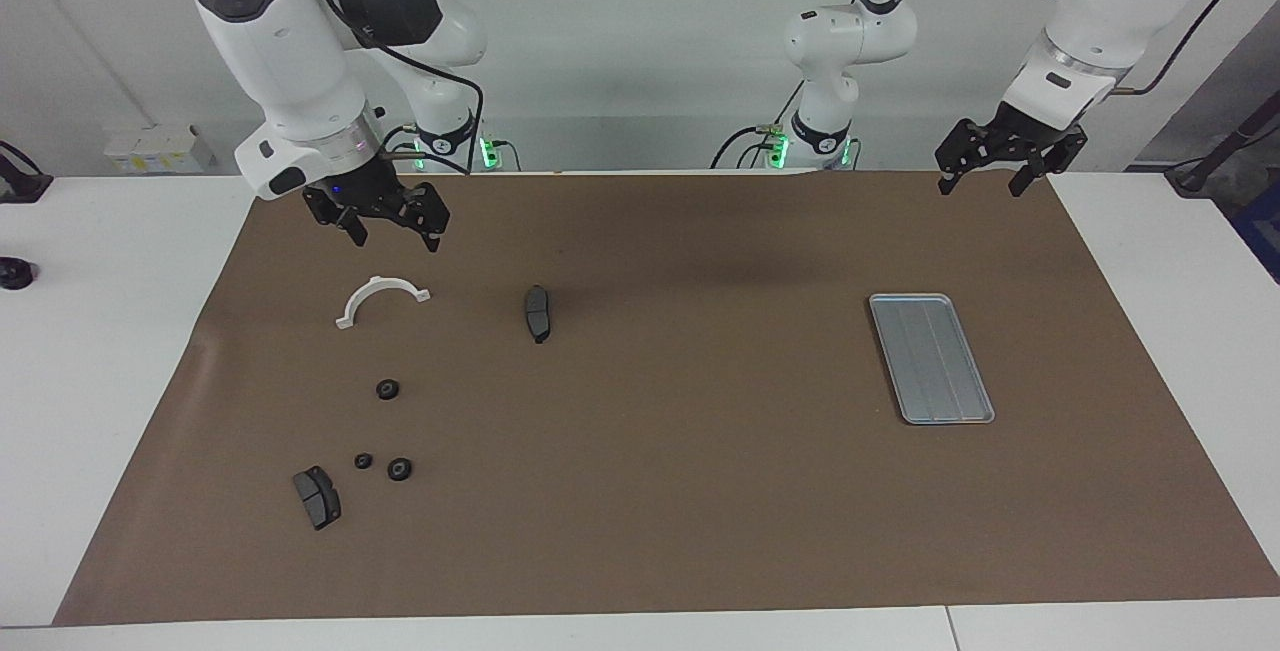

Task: Place bearing gear from tray to pile

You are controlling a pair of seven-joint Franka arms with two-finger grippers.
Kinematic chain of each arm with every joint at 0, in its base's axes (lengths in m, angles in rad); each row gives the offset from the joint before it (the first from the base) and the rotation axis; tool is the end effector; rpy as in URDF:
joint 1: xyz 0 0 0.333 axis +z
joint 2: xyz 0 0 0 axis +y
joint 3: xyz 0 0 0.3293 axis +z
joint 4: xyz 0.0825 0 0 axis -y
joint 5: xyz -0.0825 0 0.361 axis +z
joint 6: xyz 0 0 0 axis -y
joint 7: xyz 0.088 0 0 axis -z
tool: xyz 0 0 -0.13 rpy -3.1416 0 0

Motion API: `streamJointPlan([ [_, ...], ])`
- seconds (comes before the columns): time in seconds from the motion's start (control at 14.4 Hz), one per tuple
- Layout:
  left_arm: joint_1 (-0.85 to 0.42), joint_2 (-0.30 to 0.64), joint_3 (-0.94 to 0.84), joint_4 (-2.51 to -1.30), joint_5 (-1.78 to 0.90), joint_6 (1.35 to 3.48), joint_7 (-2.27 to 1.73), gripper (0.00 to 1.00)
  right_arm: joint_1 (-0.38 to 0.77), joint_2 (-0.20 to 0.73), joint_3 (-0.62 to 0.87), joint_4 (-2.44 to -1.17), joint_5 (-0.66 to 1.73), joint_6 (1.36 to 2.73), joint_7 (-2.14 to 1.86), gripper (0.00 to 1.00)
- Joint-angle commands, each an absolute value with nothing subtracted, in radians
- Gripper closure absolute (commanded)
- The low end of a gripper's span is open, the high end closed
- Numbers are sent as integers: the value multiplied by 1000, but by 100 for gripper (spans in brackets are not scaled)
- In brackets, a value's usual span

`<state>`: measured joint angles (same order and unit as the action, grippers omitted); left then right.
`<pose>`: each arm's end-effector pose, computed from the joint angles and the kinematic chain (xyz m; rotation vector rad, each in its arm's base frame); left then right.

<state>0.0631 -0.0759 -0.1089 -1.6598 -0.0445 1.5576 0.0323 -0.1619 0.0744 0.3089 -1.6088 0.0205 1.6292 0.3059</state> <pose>0.5031 -0.0311 0.6129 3.1029 -0.1206 -0.0419 0.5492 0.0782 0.5642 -3.0996 0.2498 0.0916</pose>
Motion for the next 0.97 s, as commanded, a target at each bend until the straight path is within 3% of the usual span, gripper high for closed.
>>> streamJointPlan([
  [0.0, 66, -98, -104, -1681, -57, 1551, 44, 0, -175, 43, 313, -1648, 49, 1637, 296, 0],
  [0.9, 66, -98, -104, -1681, -57, 1551, 44, 0, -169, 41, 279, -1632, 31, 1654, 210, 0],
])
